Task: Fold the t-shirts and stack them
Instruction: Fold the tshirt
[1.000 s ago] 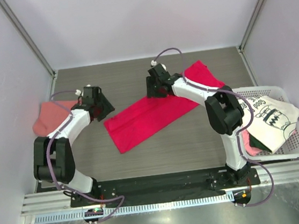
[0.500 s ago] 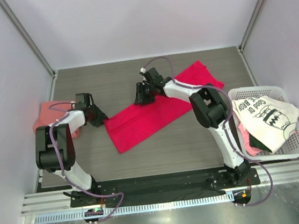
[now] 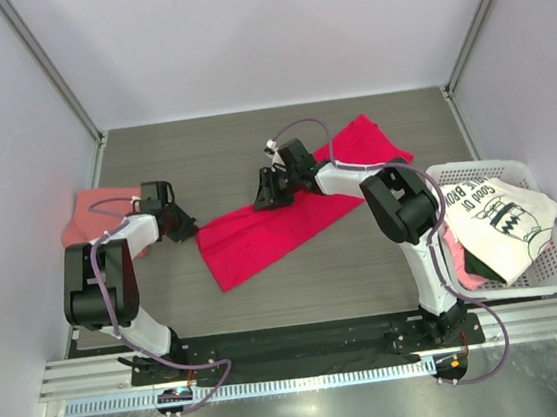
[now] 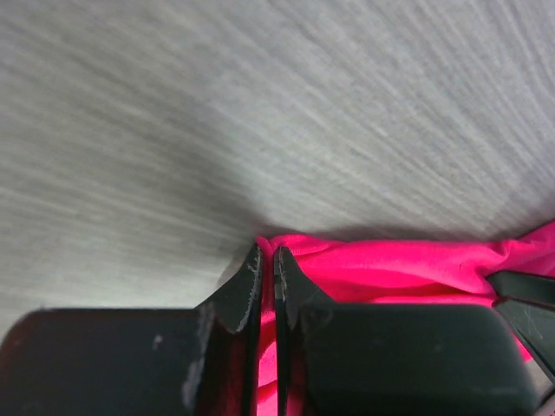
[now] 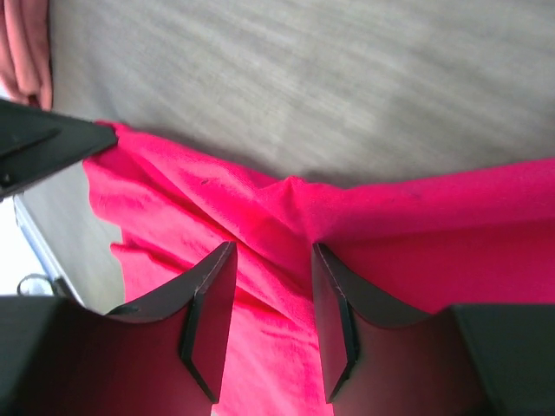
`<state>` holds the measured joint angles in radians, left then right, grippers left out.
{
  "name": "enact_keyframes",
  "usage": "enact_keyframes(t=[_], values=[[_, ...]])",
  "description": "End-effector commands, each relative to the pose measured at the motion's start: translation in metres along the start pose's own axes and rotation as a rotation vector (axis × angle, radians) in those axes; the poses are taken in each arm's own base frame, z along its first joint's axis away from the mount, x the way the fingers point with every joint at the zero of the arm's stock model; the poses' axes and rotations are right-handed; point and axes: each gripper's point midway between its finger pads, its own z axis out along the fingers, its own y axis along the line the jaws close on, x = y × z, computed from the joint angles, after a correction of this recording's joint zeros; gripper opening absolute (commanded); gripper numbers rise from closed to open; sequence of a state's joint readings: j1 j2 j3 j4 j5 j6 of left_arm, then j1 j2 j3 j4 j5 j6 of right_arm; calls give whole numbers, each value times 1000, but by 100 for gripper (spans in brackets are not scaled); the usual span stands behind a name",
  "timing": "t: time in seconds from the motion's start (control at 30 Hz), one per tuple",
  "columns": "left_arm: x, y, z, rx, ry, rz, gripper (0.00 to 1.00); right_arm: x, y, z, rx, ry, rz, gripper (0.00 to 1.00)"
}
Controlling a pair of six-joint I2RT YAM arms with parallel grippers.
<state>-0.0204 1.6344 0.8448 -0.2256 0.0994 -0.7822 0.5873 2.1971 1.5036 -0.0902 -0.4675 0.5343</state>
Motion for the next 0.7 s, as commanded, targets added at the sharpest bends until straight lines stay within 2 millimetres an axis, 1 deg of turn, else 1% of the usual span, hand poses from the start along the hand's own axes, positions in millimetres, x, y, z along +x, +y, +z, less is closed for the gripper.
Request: enact_keyframes(t=[0.0, 0.03, 0.07, 0.1, 0.2, 0.23, 0.3, 0.33, 0.37, 0.4, 0.43, 0.47, 0.5, 0.53, 0.57, 0.6, 0.63, 0.67], values=[[8, 21, -6, -81, 0, 12, 1, 6, 24, -16, -80, 9, -46, 46], [9, 21, -7, -82, 3, 14, 1, 2, 30, -20, -92, -15, -66, 46], [10, 22, -8, -82, 3, 14, 0, 2, 31, -23, -95, -22, -76, 46], [14, 25, -9, -86, 10, 13, 0, 4, 28, -24, -84, -29, -78, 48], [15, 25, -19, -70, -13, 4, 0, 2, 32, -30, -89, -39, -91, 49], [23, 31, -22, -72, -6, -1, 0, 2, 33, -31, -99, -33, -91, 50], [23, 28, -33, -35, -38, -13, 0, 3, 36, -31, -107, -31, -92, 50], [32, 36, -34, -46, -30, -18, 0, 2, 37, -31, -115, -32, -95, 51], [30, 33, -42, -21, -52, -22, 0, 3, 38, -33, -123, -32, -90, 52], [32, 33, -45, -11, -58, -24, 0, 0, 45, -33, -150, -46, -105, 54], [35, 34, -47, -6, -60, -27, 0, 3, 50, -33, -168, -40, -110, 55], [42, 39, -48, -4, -48, -27, 0, 4, 52, -32, -175, -36, -114, 57], [43, 40, -52, 1, -55, -24, 0, 6, 55, -31, -174, -33, -125, 58], [44, 41, -54, 1, -58, -22, 0, 9, 54, -28, -168, -21, -124, 58], [52, 47, -54, -12, -40, -24, 0, 13, 61, -26, -182, -8, -136, 58], [54, 47, -56, -2, -41, -20, 0, 18, 61, -23, -186, 4, -137, 59], [57, 49, -57, 0, -37, -21, 0, 22, 65, -21, -196, 14, -148, 59], [64, 54, -55, -7, -25, -23, 0, 28, 73, -18, -217, 30, -159, 59]])
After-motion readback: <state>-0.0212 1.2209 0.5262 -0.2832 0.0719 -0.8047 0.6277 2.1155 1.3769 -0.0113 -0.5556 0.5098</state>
